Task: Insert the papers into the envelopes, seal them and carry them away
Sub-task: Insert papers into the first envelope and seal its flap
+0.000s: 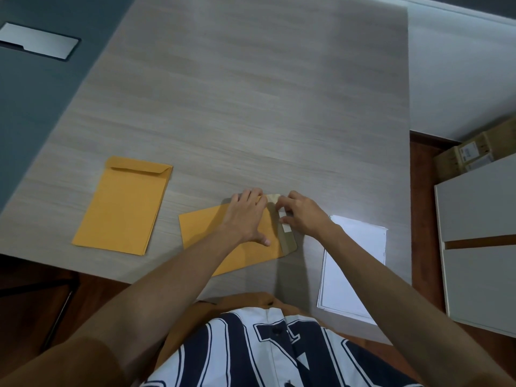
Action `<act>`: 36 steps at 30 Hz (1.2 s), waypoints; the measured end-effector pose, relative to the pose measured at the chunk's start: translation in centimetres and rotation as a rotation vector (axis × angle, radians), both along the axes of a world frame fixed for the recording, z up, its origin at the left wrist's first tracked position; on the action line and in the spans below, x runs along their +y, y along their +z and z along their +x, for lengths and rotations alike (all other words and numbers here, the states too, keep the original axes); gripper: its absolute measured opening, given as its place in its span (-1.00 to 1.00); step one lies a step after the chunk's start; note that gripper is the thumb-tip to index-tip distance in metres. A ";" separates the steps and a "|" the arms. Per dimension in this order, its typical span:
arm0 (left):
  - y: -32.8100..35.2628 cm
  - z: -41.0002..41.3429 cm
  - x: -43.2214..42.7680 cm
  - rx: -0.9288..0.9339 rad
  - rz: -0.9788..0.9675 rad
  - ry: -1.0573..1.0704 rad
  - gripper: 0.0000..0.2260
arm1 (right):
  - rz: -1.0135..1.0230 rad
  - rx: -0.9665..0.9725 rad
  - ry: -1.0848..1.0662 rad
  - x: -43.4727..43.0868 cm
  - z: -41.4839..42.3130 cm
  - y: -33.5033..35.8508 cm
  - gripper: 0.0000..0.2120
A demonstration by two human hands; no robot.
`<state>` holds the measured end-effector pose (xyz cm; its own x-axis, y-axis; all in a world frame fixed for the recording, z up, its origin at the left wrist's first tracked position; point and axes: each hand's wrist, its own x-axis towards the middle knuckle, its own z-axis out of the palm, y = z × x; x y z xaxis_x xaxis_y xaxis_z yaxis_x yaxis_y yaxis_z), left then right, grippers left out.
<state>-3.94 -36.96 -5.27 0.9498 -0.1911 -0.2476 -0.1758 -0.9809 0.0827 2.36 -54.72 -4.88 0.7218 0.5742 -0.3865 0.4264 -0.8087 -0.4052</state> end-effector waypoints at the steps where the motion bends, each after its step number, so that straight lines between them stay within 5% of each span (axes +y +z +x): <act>1: 0.0 0.0 0.0 0.000 0.001 0.000 -0.09 | -0.001 -0.001 0.005 0.0 0.0 0.0 -0.74; 36: -0.2 0.1 0.0 -0.005 0.018 -0.005 -0.07 | 0.044 -0.065 -0.039 0.3 -0.9 -0.4 -0.74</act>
